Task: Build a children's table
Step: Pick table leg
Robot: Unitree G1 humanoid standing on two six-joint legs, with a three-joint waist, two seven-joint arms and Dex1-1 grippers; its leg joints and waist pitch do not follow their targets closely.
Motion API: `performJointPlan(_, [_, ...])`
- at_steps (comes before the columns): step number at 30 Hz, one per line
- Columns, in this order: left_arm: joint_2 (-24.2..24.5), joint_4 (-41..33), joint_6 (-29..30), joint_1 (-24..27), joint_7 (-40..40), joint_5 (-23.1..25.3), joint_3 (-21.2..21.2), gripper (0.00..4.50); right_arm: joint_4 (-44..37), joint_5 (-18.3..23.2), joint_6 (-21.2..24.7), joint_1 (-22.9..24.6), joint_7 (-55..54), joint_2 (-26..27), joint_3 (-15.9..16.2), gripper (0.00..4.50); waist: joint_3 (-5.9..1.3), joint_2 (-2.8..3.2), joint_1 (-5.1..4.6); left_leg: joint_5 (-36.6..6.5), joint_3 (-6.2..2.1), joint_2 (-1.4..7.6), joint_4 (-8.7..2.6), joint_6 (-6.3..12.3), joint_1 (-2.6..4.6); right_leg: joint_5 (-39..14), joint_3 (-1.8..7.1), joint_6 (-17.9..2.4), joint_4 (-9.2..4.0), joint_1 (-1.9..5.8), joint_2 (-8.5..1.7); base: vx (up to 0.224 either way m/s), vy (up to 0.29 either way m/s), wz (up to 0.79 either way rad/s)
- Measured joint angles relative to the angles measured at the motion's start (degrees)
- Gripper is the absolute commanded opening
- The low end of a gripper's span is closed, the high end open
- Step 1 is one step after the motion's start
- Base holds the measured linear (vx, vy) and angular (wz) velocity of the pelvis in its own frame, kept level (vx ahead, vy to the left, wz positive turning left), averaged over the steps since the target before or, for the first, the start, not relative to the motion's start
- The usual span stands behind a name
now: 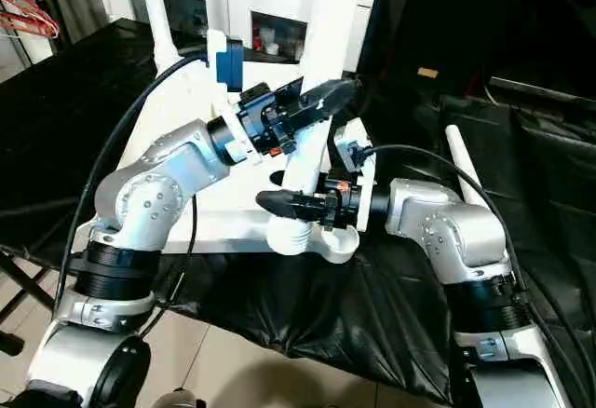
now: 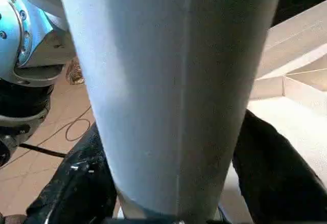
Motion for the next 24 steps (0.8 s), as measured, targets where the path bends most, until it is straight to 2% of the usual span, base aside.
performJointPlan(9, [0.42,0.51,-0.02,0.00,-0.11,0.02,-0.06,1.81,-0.02,-0.04,0.52,-0.01,0.98,-0.09,0.25,2.02,0.00,0.00,0.00,0.01,0.00,0.00,0.01,0.01,0.00,0.00,0.00,0.00,0.02,0.01,0.00,0.000,0.000,0.00])
performJointPlan(12, [0.64,0.78,-0.01,0.00,-0.12,0.02,-0.06,1.81,-0.02,-0.13,0.53,-0.01,1.12,-0.11,0.44,1.95,0.00,0.00,0.00,0.01,0.00,0.00,0.01,0.00,0.01,0.00,0.00,0.00,0.05,0.01,0.00,0.000,0.000,0.00])
performJointPlan(14, [0.69,0.78,-0.01,0.00,-0.14,0.01,-0.06,1.81,-0.02,-0.16,0.53,-0.02,1.14,-0.11,0.45,2.50,0.00,0.00,0.00,0.01,0.00,0.00,0.01,0.00,0.00,0.00,0.00,0.00,0.06,0.01,0.00,0.000,0.000,0.00])
performJointPlan(17, [0.73,0.77,-0.01,-0.01,-1.01,0.01,-0.15,1.81,0.21,-0.20,0.54,-0.01,0.66,-0.11,0.44,2.83,0.00,0.00,0.01,0.01,0.00,0.00,0.01,0.00,0.01,0.00,0.00,0.00,0.05,0.01,0.00,0.000,0.000,0.00])
performJointPlan(19, [0.86,0.78,-0.02,-0.01,-1.18,0.01,-0.31,1.81,0.45,-0.20,0.54,-0.01,0.36,-0.10,0.44,2.96,0.00,0.00,0.01,0.01,0.00,0.00,0.02,0.00,0.01,0.00,0.00,0.00,0.06,0.01,0.00,0.000,0.000,0.00])
performJointPlan(24, [0.96,0.83,-0.04,-0.01,-1.25,0.02,-0.41,1.81,0.58,-0.19,0.70,-0.02,0.26,-0.12,0.41,2.96,0.00,0.00,0.01,0.01,0.00,0.00,0.02,0.00,0.01,0.00,0.00,0.00,0.06,0.01,0.00,0.000,0.000,0.00])
